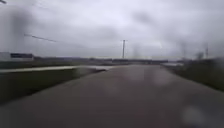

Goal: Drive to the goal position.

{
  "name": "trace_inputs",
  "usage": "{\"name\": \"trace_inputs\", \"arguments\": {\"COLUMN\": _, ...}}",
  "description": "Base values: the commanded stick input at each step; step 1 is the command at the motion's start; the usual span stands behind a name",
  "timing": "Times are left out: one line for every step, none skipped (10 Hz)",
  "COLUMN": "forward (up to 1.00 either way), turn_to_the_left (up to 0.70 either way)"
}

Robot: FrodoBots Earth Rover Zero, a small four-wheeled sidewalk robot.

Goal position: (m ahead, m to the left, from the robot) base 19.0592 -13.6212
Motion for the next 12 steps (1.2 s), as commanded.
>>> {"name": "trace_inputs", "arguments": {"forward": 1.00, "turn_to_the_left": -0.01}}
{"name": "trace_inputs", "arguments": {"forward": 1.00, "turn_to_the_left": -0.01}}
{"name": "trace_inputs", "arguments": {"forward": 1.00, "turn_to_the_left": -0.01}}
{"name": "trace_inputs", "arguments": {"forward": 1.00, "turn_to_the_left": -0.01}}
{"name": "trace_inputs", "arguments": {"forward": 1.00, "turn_to_the_left": -0.01}}
{"name": "trace_inputs", "arguments": {"forward": 1.00, "turn_to_the_left": -0.01}}
{"name": "trace_inputs", "arguments": {"forward": 1.00, "turn_to_the_left": -0.01}}
{"name": "trace_inputs", "arguments": {"forward": 1.00, "turn_to_the_left": -0.01}}
{"name": "trace_inputs", "arguments": {"forward": 1.00, "turn_to_the_left": -0.01}}
{"name": "trace_inputs", "arguments": {"forward": 1.00, "turn_to_the_left": -0.01}}
{"name": "trace_inputs", "arguments": {"forward": 1.00, "turn_to_the_left": -0.01}}
{"name": "trace_inputs", "arguments": {"forward": 1.00, "turn_to_the_left": -0.01}}
